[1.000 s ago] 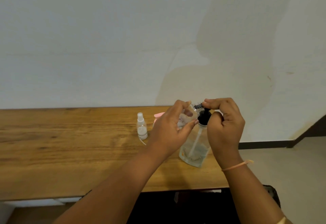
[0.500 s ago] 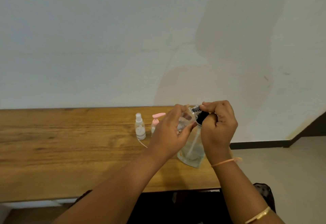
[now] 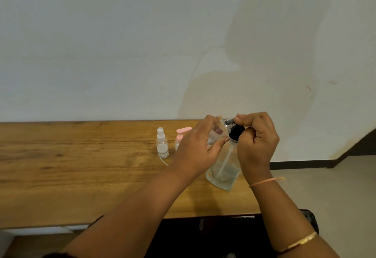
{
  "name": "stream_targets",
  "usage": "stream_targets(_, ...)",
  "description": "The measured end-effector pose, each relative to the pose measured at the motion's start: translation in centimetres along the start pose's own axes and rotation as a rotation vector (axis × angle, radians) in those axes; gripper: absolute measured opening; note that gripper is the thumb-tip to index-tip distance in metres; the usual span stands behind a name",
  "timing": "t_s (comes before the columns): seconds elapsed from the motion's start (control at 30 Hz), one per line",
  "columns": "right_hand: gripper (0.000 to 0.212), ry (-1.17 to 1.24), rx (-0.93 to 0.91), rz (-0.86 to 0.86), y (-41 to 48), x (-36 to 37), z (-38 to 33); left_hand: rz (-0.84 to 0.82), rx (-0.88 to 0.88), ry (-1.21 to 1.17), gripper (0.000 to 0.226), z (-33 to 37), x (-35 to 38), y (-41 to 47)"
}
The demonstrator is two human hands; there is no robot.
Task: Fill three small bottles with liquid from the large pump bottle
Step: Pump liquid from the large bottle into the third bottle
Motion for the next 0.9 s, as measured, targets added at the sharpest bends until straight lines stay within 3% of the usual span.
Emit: stream_targets(0.9,0.038,0.078,0.062,-0.046,0.8,-0.4,-1.1,0.009,-0.012,-0.041,0.035,0.4,-0.9,-0.1)
Point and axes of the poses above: each hand's wrist, its own y-axis towards the middle knuckle, its own x-axis out of the palm, z = x × y, the point moved 5 cm from there along y, towards the middle knuckle
